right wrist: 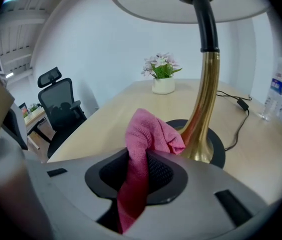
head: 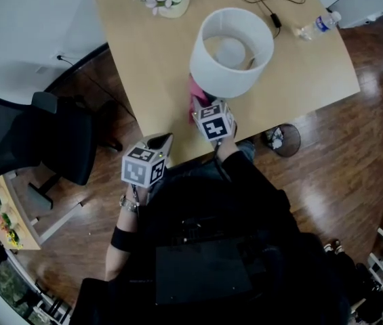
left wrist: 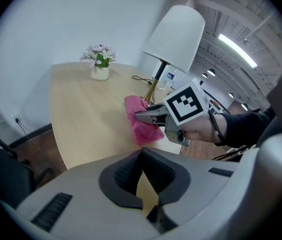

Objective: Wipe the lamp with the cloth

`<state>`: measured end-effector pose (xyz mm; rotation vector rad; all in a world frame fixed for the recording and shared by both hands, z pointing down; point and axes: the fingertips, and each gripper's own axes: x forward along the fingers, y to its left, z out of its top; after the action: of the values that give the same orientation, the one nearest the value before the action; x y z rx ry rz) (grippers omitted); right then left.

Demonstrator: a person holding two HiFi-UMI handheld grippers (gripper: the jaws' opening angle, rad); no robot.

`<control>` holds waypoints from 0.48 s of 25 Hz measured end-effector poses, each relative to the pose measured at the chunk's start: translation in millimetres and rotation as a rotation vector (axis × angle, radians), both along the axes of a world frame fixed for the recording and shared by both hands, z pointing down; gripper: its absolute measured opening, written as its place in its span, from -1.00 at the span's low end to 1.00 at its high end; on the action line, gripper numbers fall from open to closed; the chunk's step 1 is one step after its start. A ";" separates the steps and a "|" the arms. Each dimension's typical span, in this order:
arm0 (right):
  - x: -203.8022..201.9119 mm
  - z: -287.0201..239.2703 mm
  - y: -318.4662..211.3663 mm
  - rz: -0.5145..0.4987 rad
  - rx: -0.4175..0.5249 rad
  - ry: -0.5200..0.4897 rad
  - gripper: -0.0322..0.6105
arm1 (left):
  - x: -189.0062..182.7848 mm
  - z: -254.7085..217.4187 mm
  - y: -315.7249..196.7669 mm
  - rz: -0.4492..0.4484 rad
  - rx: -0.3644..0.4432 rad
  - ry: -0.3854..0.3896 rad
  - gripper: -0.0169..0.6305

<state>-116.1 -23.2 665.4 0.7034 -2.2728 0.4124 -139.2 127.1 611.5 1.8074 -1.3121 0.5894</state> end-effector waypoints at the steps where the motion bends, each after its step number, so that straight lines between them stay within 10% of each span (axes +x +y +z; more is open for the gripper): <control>1: -3.6 -0.7 -1.3 0.013 -0.002 -0.007 -0.62 | -1.5 0.2 3.7 0.002 -0.002 0.000 -0.97; 12: -31.0 -18.7 -41.1 0.259 0.107 -0.127 -0.62 | -27.6 2.3 32.5 -0.016 -0.005 -0.029 -0.97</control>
<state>-147.1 -64.3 646.7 1.0599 -2.3427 0.4708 -166.8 159.6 613.8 1.7887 -1.3419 0.6121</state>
